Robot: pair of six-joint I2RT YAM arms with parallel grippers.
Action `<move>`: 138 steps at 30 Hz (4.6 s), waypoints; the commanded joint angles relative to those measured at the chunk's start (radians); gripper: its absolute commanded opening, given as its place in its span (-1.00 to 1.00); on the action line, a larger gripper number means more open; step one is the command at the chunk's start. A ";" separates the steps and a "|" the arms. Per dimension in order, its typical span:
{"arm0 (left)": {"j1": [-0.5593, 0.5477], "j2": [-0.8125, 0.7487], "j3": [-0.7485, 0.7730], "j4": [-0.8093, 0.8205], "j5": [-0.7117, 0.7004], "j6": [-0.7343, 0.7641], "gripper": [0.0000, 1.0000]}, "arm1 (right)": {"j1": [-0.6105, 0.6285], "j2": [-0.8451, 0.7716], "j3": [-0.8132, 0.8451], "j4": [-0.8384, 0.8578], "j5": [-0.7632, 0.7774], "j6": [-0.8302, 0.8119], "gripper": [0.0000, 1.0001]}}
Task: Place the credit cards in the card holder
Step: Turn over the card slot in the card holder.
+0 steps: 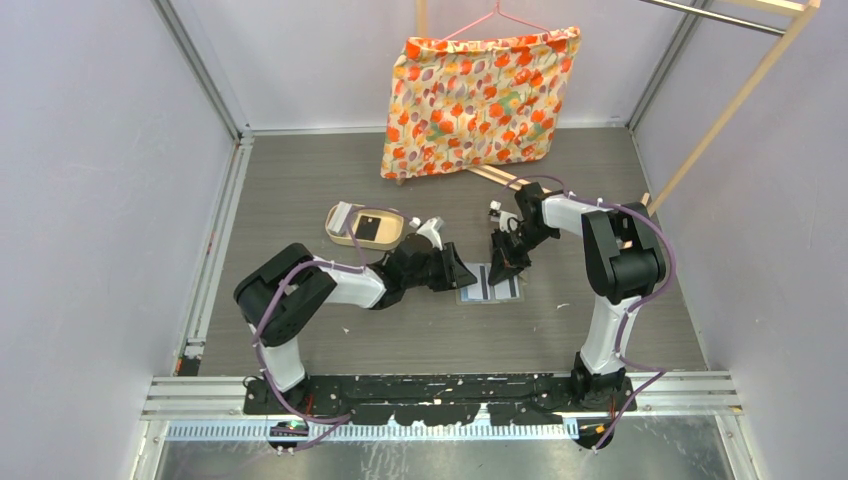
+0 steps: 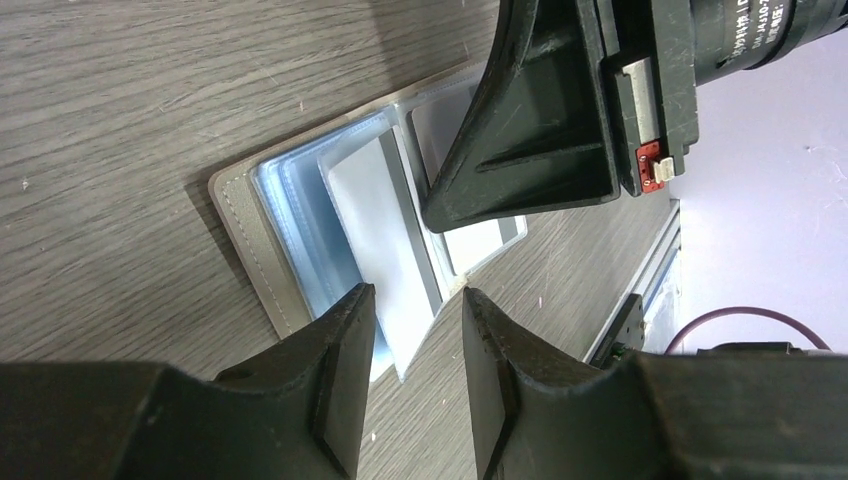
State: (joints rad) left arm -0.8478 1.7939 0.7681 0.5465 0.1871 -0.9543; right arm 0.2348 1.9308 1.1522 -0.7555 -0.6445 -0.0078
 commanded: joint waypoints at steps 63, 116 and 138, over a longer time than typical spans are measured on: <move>-0.025 -0.064 0.092 -0.186 -0.071 0.059 -0.15 | 0.015 0.001 0.035 -0.019 0.043 -0.021 -0.76; -0.031 0.052 0.190 -0.164 0.027 -0.020 -0.50 | -0.034 -0.096 0.060 -0.112 0.066 -0.138 -0.78; -0.040 0.087 0.217 -0.184 0.041 -0.016 -0.48 | 0.031 0.004 0.065 -0.048 -0.031 -0.041 -0.86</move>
State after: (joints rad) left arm -0.8818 1.8774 0.9463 0.3462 0.2108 -0.9665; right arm 0.2619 1.9373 1.1969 -0.8188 -0.6189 -0.0673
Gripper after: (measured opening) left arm 0.257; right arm 0.073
